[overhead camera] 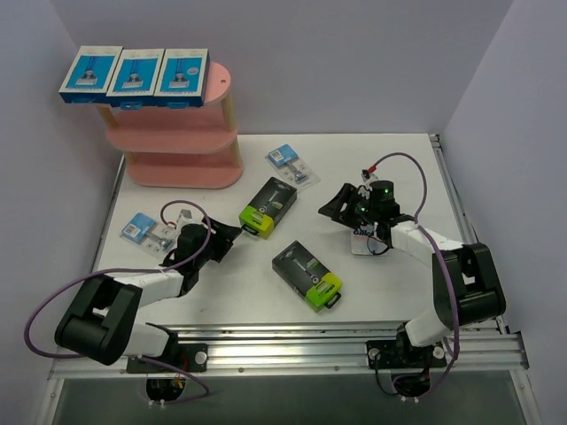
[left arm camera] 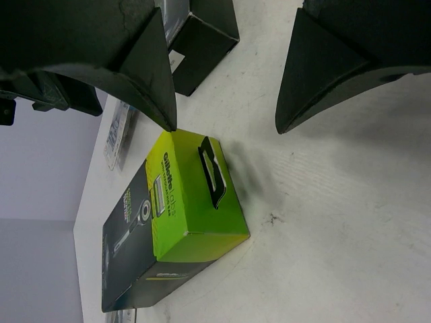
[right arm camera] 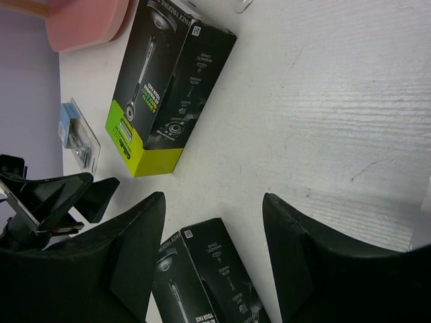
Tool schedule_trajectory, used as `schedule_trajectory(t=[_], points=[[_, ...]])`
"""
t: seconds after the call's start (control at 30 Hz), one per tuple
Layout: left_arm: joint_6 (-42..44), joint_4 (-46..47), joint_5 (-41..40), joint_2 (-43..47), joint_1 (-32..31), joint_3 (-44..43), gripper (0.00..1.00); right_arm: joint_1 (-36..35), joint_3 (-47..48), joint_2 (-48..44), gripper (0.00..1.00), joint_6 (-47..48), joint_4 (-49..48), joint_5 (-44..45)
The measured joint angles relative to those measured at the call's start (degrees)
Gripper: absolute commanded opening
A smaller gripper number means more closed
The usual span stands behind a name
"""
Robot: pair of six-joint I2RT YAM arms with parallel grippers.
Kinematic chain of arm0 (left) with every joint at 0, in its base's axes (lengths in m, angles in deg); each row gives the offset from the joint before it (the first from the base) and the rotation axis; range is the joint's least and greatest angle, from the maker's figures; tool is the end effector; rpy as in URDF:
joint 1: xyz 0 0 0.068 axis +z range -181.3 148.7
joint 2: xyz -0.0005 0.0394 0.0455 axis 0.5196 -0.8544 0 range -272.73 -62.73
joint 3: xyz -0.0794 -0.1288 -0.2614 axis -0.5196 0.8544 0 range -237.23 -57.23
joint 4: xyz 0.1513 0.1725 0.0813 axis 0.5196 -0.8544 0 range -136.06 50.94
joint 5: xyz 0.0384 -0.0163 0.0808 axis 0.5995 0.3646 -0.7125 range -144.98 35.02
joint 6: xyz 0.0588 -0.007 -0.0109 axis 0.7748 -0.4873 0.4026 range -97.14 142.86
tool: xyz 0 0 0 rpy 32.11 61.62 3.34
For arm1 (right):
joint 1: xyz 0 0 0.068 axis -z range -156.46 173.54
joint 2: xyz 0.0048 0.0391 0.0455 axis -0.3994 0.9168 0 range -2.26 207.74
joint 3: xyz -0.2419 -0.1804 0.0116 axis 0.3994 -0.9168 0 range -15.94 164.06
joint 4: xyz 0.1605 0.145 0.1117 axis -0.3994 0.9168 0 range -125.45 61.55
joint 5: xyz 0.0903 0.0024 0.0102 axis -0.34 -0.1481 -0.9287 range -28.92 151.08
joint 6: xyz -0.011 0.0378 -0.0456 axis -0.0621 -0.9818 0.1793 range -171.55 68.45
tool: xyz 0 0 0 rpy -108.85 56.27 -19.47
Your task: Place and organize the shaving razors onto the shelf
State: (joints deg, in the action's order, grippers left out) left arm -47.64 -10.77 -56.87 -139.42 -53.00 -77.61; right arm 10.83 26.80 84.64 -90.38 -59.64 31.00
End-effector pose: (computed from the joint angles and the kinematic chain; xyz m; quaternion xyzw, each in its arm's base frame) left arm 0.2162 -0.0845 0.1895 -0.3619 0.7771 -0.3611 0.3671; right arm 0.3010 0.0909 0.2546 0.0336 0.8041 0.4323 0.4066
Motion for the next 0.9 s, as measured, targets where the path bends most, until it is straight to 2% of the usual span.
schedule_trajectory(t=[0.2, 0.37, 0.9], points=[[-0.48, 4.87, 0.04, -6.56, -1.05, -2.40, 0.65, 1.33, -0.15, 0.55, 0.55, 0.15, -0.59, -1.03], [-0.74, 6.67, 0.07, -9.90, -1.31, -3.50, 0.57, 2.56, -0.24, 2.08, 0.54, 0.28, -1.75, -1.90], [-0.74, 12.41, 0.92, -18.34, -1.51, -5.57, 0.52, 4.44, -0.85, 3.69, 0.54, 1.36, -2.67, -3.43]])
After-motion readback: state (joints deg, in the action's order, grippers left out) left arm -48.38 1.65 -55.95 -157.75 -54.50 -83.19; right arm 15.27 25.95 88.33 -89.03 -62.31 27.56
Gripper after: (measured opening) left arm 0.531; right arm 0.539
